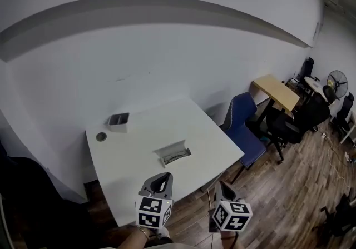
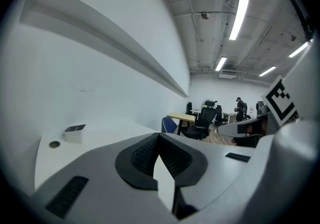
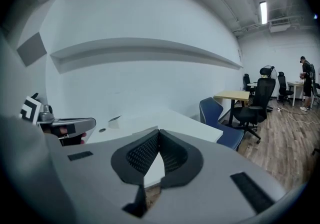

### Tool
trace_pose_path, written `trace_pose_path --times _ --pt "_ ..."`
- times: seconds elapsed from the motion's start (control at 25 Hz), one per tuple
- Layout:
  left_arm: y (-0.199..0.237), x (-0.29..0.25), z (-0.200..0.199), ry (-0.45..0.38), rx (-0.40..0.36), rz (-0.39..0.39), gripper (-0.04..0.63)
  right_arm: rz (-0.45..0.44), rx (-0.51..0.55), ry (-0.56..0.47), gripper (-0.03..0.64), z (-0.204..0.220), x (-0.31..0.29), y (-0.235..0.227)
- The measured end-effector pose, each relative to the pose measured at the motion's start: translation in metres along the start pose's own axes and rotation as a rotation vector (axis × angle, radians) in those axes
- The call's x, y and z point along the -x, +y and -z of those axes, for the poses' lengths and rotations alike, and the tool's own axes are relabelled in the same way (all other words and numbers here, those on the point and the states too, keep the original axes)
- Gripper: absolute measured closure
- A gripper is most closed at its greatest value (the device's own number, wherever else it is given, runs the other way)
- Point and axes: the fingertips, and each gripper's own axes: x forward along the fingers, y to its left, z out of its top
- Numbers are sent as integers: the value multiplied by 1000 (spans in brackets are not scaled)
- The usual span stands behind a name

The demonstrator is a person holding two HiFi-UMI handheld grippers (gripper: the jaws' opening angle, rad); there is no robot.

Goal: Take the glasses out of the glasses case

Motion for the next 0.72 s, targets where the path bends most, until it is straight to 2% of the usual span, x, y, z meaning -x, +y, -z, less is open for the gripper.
trace_pose_path --times 0.36,0.72 --pt "37 -40 -4 11 44 -63 578 -57 35 34 584 -20 -59 5" --pt "52 -67 -2 10 107 -77 578 -81 86 72 584 -35 -96 2"
